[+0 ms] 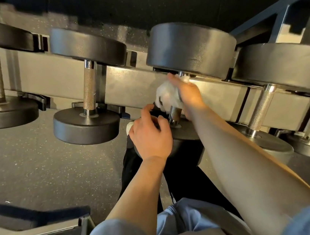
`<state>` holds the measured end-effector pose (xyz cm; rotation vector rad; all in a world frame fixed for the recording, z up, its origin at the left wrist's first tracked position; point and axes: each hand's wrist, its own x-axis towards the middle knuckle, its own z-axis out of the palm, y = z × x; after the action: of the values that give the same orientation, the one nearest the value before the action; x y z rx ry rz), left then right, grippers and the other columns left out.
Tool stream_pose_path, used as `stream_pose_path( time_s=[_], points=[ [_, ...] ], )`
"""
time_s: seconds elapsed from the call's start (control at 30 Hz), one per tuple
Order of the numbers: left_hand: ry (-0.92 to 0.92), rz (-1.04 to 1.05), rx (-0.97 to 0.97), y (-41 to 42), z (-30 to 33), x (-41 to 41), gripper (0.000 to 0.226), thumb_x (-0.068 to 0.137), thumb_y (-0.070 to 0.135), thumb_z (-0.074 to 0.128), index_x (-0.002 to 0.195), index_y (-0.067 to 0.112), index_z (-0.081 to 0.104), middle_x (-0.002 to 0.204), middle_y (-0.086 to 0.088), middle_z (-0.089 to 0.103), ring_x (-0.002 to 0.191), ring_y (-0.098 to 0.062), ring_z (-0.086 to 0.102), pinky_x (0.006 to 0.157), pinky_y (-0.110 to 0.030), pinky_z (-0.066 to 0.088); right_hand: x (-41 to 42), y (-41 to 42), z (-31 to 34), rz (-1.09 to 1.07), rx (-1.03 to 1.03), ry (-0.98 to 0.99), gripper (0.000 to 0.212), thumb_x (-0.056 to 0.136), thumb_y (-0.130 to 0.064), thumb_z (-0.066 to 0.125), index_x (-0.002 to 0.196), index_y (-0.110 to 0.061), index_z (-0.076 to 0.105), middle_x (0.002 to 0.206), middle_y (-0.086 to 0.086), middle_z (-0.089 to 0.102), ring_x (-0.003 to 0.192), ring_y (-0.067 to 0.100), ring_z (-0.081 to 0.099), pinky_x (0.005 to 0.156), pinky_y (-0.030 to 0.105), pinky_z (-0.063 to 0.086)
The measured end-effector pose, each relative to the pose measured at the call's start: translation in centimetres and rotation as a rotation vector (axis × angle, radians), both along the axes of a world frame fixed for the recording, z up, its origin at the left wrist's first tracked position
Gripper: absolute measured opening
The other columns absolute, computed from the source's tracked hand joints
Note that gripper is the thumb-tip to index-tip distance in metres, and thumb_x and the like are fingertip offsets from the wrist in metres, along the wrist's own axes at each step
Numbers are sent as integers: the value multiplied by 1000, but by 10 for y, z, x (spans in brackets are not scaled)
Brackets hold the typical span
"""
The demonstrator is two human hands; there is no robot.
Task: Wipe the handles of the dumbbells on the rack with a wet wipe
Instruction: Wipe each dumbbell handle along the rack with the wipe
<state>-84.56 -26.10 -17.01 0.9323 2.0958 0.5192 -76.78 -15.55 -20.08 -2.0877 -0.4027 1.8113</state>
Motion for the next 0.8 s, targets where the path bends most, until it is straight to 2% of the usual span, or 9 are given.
stream_pose_path(
  time_s=[0.07,0.17,0.23,0.33,0.4,0.5,0.6,0.7,0.8],
  points=[
    [-5,-13,-6,1,2,-1,42,84,33,39,122,21,53,84,9,51,88,-18,51,98,-46,37,5,-17,1,119,-75,51,64,71,-54,75,118,-12,61,106,7,70,96,24,67,91,40,52],
    [-15,-18,-32,1,2,-1,37,90,30,44,125,20,51,88,9,51,97,-24,55,100,-45,35,9,-33,-1,235,-80,47,39,80,-27,74,114,-13,59,106,7,68,93,23,65,84,37,53],
    [-5,-27,-36,1,3,0,40,89,32,41,126,20,51,88,10,50,97,-23,55,101,-44,34,4,-23,0,170,-93,18,46,75,-19,79,115,-11,59,105,9,68,91,25,66,83,40,55],
    [3,-27,-22,1,1,0,42,86,33,39,123,21,52,79,18,45,88,-14,48,100,-43,33,-4,9,2,0,-52,-72,44,75,-14,79,114,-6,62,97,8,68,82,22,65,75,32,54],
    [6,-24,-18,1,-1,0,37,89,29,43,124,21,53,75,22,41,86,-10,44,101,-44,34,-5,25,3,-49,-2,-36,45,78,-13,75,120,-3,61,98,6,66,84,21,62,71,27,52],
    [6,-38,-25,1,-2,0,41,87,33,39,124,21,52,74,24,41,86,-13,48,99,-47,38,-2,28,10,-26,18,-42,33,84,-15,71,113,-2,63,108,16,66,97,32,61,76,35,52],
    [11,-43,-30,3,0,0,45,85,35,36,124,21,53,76,17,45,89,-20,53,97,-49,40,-2,23,9,15,-4,-69,36,81,-24,73,113,-10,63,104,11,65,85,21,58,66,28,45],
    [19,-53,-33,2,2,-1,47,84,35,36,125,20,53,83,9,50,93,-26,55,96,-49,39,-3,-3,5,166,-168,-102,65,76,-33,74,130,-6,50,116,12,60,102,29,57,83,32,45],
    [26,-65,-42,3,3,0,47,84,35,36,126,20,52,86,9,50,96,-26,55,98,-47,38,-1,-23,7,302,-247,-133,58,77,-30,74,124,-7,51,111,14,58,99,28,57,94,43,48]
  ],
)
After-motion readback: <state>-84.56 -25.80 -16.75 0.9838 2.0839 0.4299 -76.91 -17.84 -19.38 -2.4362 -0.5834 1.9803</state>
